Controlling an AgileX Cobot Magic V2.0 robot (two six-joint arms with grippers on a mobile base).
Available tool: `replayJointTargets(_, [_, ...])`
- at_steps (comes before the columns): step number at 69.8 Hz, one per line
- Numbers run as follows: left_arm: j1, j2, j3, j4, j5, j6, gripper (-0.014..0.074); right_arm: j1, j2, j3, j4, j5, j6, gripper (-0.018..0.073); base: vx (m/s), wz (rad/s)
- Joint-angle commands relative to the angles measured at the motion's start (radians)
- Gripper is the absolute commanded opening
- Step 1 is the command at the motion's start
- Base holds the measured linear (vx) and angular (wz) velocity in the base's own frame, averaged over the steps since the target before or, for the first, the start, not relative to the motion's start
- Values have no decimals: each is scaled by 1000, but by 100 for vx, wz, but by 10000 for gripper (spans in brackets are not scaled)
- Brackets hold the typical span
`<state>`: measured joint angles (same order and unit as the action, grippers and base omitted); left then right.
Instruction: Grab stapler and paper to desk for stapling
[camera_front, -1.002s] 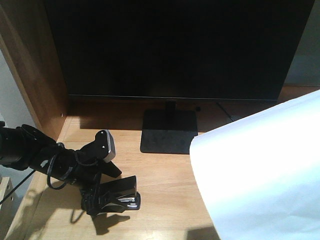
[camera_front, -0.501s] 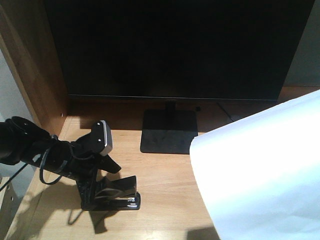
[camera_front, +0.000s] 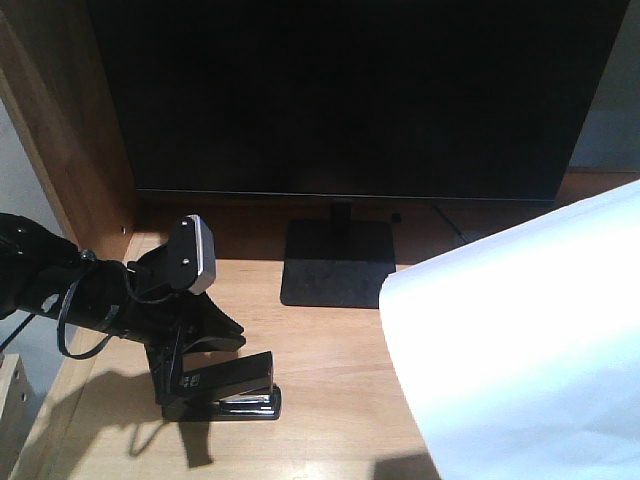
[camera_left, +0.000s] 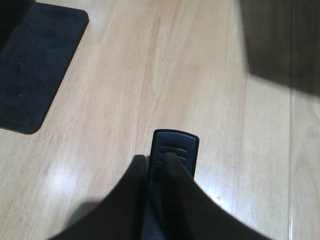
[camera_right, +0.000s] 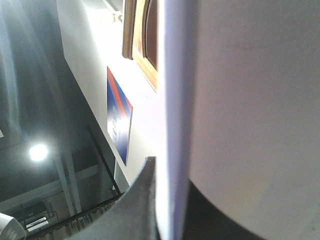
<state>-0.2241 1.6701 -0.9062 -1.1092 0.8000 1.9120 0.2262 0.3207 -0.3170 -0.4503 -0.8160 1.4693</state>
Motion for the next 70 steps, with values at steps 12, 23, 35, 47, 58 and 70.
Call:
replayJointTargets(12, [-2,-45,-24,-43,31,-8,-7,-8,12,-26,15,-42,-5,-6,0,0])
replayJointTargets(23, [-4,-33,-24,-74,48,26,-8,-8,12,-26,15,-42,-5,-6,0,0])
replayJointTargets(35, [-6,-1,-24,-87,58,45,-6,-8,12,-26,15,-42,-5,-6,0,0])
replayJointTargets(47, [-6,26,-24,-87,57,45,-6,-8,12,-26,15,-42,-5,-6,0,0])
replayJointTargets(58, [-6,45,-24,-87,57,54,-6,-8,12,-26,15,-42,-5,-6,0,0])
replayJointTargets(70, [-6,49,-24,-86,56,54,-6,-8,12,-26,15,-42,-5,-6,0,0])
